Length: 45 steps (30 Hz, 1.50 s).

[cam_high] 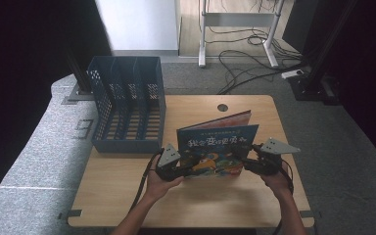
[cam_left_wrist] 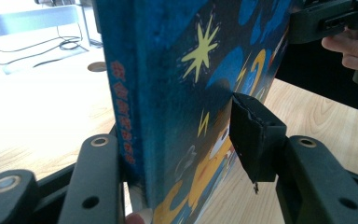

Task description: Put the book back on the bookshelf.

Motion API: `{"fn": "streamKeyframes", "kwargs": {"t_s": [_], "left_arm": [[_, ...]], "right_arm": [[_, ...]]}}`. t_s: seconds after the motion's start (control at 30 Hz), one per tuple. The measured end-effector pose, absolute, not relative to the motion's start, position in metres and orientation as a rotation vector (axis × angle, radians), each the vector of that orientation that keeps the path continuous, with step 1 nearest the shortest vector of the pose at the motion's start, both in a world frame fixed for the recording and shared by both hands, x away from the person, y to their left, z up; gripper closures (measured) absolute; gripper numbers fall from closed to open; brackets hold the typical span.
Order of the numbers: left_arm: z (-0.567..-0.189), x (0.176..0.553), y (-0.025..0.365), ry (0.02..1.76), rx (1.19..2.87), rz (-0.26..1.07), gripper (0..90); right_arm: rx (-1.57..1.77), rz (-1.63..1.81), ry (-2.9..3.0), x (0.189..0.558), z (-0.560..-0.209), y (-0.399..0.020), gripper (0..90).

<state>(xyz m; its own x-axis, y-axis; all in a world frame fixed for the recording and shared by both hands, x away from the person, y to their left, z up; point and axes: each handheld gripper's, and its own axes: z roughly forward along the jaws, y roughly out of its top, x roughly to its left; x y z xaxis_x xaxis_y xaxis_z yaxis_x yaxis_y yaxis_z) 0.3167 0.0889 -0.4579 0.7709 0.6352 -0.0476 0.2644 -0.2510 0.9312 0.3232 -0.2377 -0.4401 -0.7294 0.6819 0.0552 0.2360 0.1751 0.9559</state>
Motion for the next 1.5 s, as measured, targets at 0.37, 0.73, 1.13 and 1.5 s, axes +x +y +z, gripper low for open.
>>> {"fn": "streamKeyframes", "kwargs": {"t_s": [0.37,0.73,1.13,1.5], "left_arm": [[-0.459,0.315,0.091,0.673,1.825,0.384,54.1],[-0.459,0.314,0.092,0.663,1.823,0.361,58.8],[-0.46,0.31,0.089,0.632,1.834,0.351,65.4],[-0.461,0.308,0.088,0.629,1.836,0.352,62.9]], "right_arm": [[0.868,1.575,2.068,0.327,-0.441,-0.238,42.9],[0.887,1.579,2.008,0.327,-0.441,-0.239,40.1],[0.917,1.619,1.925,0.333,-0.436,-0.244,26.3],[0.942,1.632,1.926,0.338,-0.426,-0.232,20.6]]}}
